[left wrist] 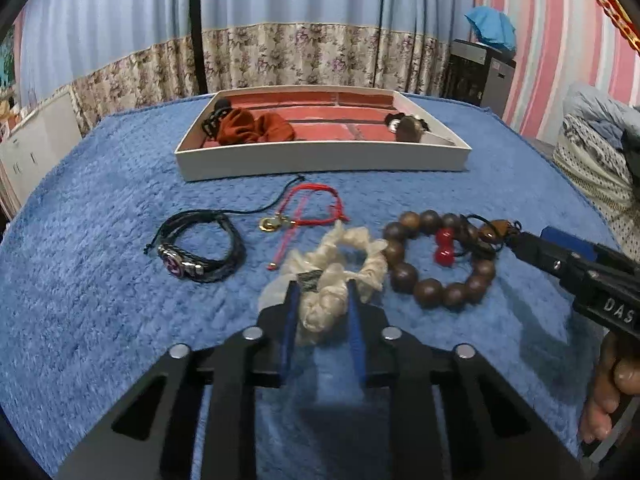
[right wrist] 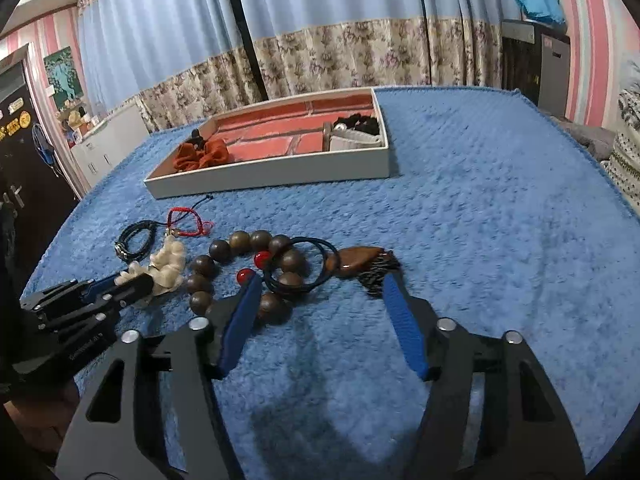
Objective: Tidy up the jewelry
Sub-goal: 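Grasp the cream scrunchie with the left tool while the right tool grasps the black-cord red-bead bracelet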
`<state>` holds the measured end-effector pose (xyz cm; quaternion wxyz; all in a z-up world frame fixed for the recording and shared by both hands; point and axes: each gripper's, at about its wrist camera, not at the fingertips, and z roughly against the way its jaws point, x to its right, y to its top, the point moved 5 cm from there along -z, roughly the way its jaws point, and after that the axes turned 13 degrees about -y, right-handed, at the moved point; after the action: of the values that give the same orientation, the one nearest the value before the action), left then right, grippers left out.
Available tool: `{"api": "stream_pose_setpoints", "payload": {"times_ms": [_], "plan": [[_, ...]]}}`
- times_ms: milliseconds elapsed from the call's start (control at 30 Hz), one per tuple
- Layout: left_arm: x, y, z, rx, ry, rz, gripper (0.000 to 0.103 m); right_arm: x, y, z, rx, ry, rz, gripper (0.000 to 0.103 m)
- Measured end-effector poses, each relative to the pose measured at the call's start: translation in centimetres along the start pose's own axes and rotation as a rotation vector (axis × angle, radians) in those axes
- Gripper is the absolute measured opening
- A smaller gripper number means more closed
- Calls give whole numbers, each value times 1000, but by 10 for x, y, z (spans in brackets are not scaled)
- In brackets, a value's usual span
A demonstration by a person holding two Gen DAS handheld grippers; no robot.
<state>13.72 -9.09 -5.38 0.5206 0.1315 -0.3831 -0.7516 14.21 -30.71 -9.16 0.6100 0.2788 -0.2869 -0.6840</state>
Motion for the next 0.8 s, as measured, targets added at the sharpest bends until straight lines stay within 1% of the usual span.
{"api": "stream_pose_setpoints", "payload": {"times_ms": [67, 100, 167, 200, 400, 433, 500, 533, 567, 600, 633, 667, 700, 800], "plan": [[-3, 1, 1, 5, -5, 9, 20, -3, 0, -6, -20, 0, -5, 52], [-3, 0, 0, 4, -9, 8, 20, -5, 0, -11, -39, 5, -7, 50], [-2, -1, 0, 2, -15, 2, 20, -7, -3, -19, -67, 17, -20, 42], [-1, -1, -1, 2, -16, 0, 20, -7, -3, -21, -76, 17, -23, 41], [-1, -1, -4, -7, -30, 7, 20, -7, -1, -28, -97, 41, -45, 41], [-1, -1, -4, -8, -32, 8, 20, -7, 0, -29, -98, 47, -46, 39], [-1, -1, -4, -8, -35, 7, 20, -8, 0, -29, -97, 67, -43, 32], [-2, -1, -5, -8, -34, 7, 20, -10, 1, -28, -91, 71, -34, 26], [-2, -1, -5, -8, -36, 8, 20, -12, 1, -27, -83, 71, -26, 20], [-2, -1, -5, -7, -35, 9, 20, -14, 2, -26, -78, 71, -21, 17], [-2, -1, -5, -6, -36, 9, 20, -15, 3, -24, -66, 65, -14, 11], [-2, -1, -5, -6, -35, 8, 20, -15, 4, -23, -58, 59, -10, 7], [-2, -1, -5, -7, -35, 8, 20, -16, 5, -23, -53, 58, -7, 4], [-2, 0, -4, 0, -36, 10, 20, -15, 7, -20, -35, 55, -7, 4]]}}
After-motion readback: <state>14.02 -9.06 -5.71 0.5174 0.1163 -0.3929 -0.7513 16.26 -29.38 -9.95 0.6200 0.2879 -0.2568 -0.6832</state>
